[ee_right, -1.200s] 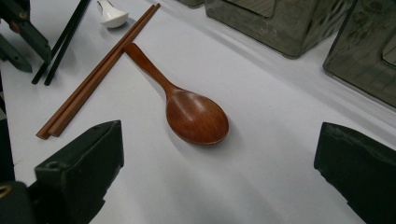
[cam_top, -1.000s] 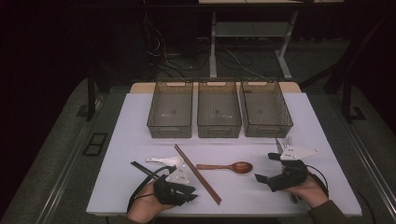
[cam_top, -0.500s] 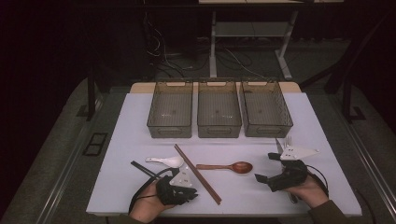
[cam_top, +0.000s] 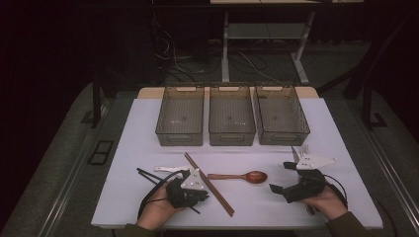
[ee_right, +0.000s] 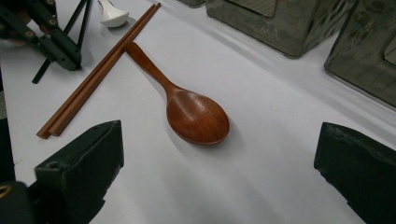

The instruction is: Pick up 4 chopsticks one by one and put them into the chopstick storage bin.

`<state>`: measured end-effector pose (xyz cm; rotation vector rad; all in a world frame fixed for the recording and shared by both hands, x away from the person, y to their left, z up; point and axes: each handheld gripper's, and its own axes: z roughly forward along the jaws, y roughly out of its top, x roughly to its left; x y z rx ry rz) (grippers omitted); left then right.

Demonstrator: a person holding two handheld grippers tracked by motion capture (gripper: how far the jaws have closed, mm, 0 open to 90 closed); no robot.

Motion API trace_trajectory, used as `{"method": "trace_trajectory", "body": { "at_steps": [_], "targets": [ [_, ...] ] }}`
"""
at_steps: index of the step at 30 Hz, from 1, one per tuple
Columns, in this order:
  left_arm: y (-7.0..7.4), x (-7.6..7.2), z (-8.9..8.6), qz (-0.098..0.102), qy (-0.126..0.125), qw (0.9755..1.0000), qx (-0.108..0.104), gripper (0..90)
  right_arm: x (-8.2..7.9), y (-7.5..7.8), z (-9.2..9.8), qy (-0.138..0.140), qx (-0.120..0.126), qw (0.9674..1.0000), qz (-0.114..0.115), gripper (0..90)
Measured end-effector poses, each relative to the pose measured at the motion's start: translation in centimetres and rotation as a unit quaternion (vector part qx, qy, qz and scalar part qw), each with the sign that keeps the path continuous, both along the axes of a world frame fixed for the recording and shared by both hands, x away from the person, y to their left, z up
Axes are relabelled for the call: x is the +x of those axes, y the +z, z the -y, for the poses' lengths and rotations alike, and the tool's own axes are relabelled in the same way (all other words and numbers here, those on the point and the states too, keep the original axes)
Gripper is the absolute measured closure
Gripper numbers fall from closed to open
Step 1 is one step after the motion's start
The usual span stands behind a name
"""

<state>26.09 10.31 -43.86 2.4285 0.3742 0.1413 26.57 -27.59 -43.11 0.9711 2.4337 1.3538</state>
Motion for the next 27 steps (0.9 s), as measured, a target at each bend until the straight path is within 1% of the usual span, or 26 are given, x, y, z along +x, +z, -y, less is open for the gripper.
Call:
{"method": "trace_trajectory", "body": {
  "at_steps": [1,9,11,14,15,16,17,18,19,20,22,24,27],
  "targets": [
    [0.0,0.2,-0.1,0.000,0.004,1.0000,0.002,83.8,0.0,0.0,0.0,0.000,0.000,1.0000,-0.001,1.3],
    [-0.2,2.0,-0.5,0.006,0.035,0.9993,-0.010,84.2,0.0,0.0,-0.1,0.000,-0.002,1.0000,-0.002,1.4],
    [-0.2,2.4,-0.7,0.007,0.044,0.9990,-0.010,84.5,0.0,-0.1,-0.1,0.000,-0.002,1.0000,-0.002,1.3],
    [-0.3,2.7,-0.9,0.005,0.051,0.9986,-0.014,84.0,0.0,0.0,-0.1,0.000,-0.002,1.0000,-0.002,1.3],
    [-0.2,2.7,-0.9,0.005,0.051,0.9986,-0.013,82.5,0.0,0.0,0.0,0.000,-0.001,1.0000,-0.002,1.3],
    [-0.2,2.6,-1.0,0.000,0.052,0.9985,-0.016,79.1,0.0,0.0,0.0,0.000,-0.001,1.0000,-0.003,1.3],
    [0.0,2.5,-1.2,0.001,0.051,0.9985,-0.019,76.7,0.0,0.0,0.0,0.000,-0.001,1.0000,-0.002,1.3],
    [0.2,2.3,-1.3,0.001,0.055,0.9982,-0.026,75.7,0.0,0.0,0.0,0.000,0.000,1.0000,-0.002,1.3],
    [0.5,2.1,-1.5,0.002,0.051,0.9983,-0.027,74.4,0.0,0.0,0.0,0.000,0.001,1.0000,-0.002,1.3],
    [0.7,1.8,-1.7,0.002,0.050,0.9982,-0.034,73.6,0.0,0.0,0.0,0.000,0.001,1.0000,-0.002,1.3],
    [1.0,1.1,-2.1,-0.003,0.046,0.9979,-0.047,71.7,0.0,0.0,0.0,0.000,0.000,1.0000,-0.002,1.3],
    [1.2,0.2,-2.6,-0.007,0.032,0.9985,-0.045,70.4,0.0,0.0,0.0,0.000,0.001,1.0000,-0.002,1.3],
    [1.1,-1.2,-2.9,-0.014,0.018,0.9986,-0.047,69.4,0.0,0.0,0.0,0.000,0.001,1.0000,-0.003,1.3]
  ]
}}
